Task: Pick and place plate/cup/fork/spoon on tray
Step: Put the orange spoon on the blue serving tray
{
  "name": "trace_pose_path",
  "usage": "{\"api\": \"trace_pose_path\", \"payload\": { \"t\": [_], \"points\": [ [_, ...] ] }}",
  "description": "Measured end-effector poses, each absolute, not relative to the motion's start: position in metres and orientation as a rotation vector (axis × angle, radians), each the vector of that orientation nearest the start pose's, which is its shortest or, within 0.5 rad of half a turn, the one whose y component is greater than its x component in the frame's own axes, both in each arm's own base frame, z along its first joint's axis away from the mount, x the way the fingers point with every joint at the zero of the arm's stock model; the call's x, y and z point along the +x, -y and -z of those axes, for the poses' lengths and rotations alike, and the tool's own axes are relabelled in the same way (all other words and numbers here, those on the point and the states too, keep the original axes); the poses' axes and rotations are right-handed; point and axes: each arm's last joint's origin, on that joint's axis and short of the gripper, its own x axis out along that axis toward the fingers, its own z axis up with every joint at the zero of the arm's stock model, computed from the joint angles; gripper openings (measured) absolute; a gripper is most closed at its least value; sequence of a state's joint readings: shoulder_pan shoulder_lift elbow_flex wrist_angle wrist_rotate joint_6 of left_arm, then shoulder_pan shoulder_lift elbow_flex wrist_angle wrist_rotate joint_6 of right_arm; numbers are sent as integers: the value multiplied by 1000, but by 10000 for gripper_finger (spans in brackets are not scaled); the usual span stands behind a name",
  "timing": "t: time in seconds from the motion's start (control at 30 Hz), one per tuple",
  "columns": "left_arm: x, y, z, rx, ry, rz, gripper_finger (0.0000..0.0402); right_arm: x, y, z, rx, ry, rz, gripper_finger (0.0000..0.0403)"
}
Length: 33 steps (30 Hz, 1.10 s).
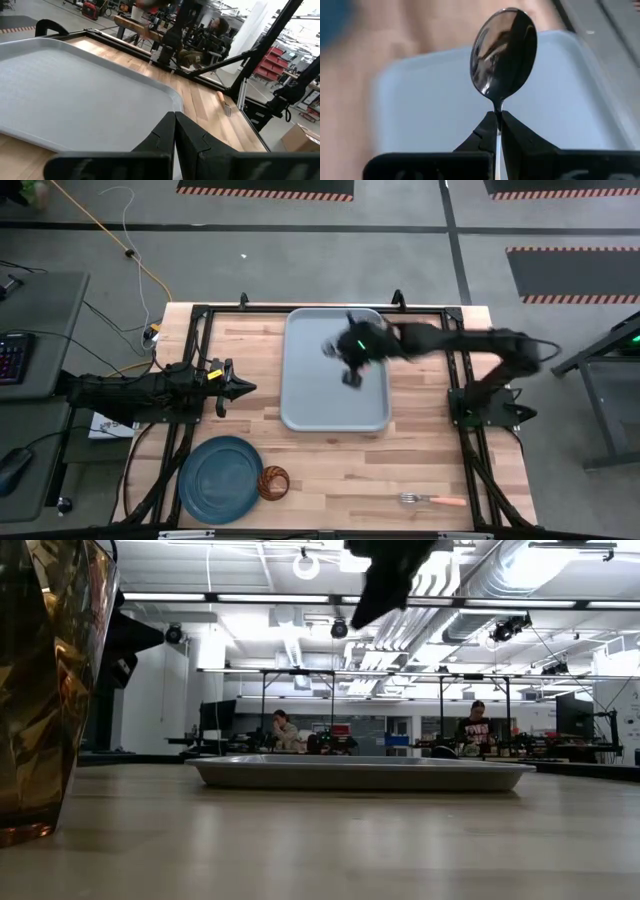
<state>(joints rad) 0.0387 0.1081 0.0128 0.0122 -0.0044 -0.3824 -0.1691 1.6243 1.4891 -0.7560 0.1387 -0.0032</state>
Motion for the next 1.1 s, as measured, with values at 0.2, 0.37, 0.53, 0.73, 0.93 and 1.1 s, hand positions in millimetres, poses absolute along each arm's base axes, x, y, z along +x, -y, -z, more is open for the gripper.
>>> {"api": "trace_pose_path", "payload": {
  "t": [0.2,0.37,0.53,0.73,0.93,1.1],
  "points": [
    [103,-4,-160,-383,-74,-58,1,391,143,-293,-151,-1124,296,0],
    [103,-4,-160,-383,-74,-58,1,424,186,-251,-156,-1267,283,0],
    [103,-4,-160,-383,-74,-58,1,442,212,-208,-207,-1392,270,0],
    [103,-4,-160,-383,-74,-58,1,451,219,-182,-321,-1461,161,0],
    [103,-4,-160,-383,-75,-59,1,449,221,-170,-371,-1490,105,0],
    [103,-4,-160,-383,-74,-58,1,443,231,-166,-260,-1483,215,0]
  ]
}}
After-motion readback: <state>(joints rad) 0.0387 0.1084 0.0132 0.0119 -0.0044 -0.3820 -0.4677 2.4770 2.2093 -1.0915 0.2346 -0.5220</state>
